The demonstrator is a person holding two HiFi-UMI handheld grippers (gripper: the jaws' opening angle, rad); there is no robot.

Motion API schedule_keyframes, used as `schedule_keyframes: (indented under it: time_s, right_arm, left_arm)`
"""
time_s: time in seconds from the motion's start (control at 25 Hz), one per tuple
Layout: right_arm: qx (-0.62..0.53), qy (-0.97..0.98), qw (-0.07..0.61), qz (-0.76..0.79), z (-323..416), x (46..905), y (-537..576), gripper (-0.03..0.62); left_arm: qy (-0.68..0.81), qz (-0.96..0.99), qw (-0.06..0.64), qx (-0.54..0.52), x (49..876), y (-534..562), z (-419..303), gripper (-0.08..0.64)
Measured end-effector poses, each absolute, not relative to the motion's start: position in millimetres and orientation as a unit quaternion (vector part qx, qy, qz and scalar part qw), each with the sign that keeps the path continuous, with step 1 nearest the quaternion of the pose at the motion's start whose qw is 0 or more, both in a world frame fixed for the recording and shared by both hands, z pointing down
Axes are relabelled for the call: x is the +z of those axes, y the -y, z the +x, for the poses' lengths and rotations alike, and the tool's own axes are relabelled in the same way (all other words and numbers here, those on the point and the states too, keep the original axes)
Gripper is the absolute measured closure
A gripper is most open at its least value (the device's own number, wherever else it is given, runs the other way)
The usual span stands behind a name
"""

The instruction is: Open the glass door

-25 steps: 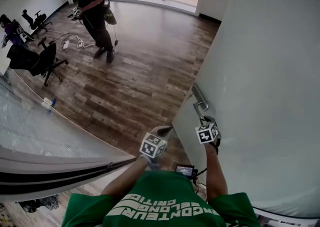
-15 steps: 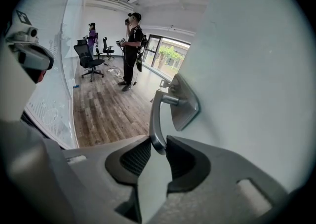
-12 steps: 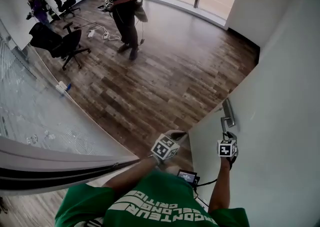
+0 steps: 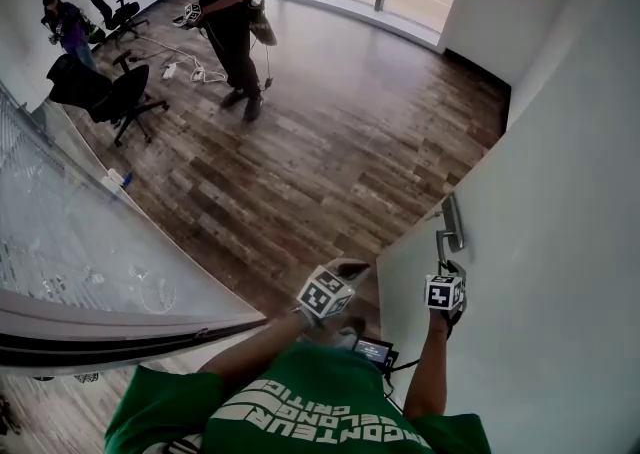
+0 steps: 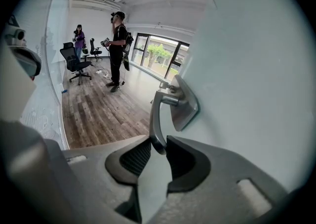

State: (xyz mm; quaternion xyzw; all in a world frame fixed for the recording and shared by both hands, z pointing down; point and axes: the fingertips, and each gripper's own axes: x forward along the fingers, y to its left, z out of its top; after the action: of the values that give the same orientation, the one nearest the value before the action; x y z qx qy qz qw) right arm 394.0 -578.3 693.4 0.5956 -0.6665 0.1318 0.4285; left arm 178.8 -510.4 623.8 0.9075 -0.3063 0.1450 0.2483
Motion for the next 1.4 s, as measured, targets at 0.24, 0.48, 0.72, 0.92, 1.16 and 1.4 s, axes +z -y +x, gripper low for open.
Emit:
schedule_keyframes:
  time_s: [0.24,0.48,0.72,0.92,1.16,1.4]
  right_arm:
    - [0.140,0.652,0.424,0.612,428,697,592,0.503]
    - [0.147,0.636,0.428,0.626,456,698,602,0.503]
    - [0.156,0.620,0.426,0.640,485,700,610,0.503]
    - [0.161,0.607,0.425,0.652,509,699,613,0.503]
    - [0.165,0.591,0.428,0.664,536,699,617,0.503]
    - [0.162,0.570,0.440,0.675,563,702,622,0.503]
  left_arm:
    - [0.298,0.911,0.246,0.144,621,522,219,0.543]
    - [0.291,0.912,0.250,0.143,621,533,237,0.543]
    - [0.277,0.916,0.249,0.145,623,543,259,0.543]
    - [0.269,0.919,0.248,0.146,621,549,272,0.543]
    - [0.260,0.922,0.246,0.147,620,557,286,0.543]
    - [0.244,0.927,0.242,0.151,619,563,306,0.543]
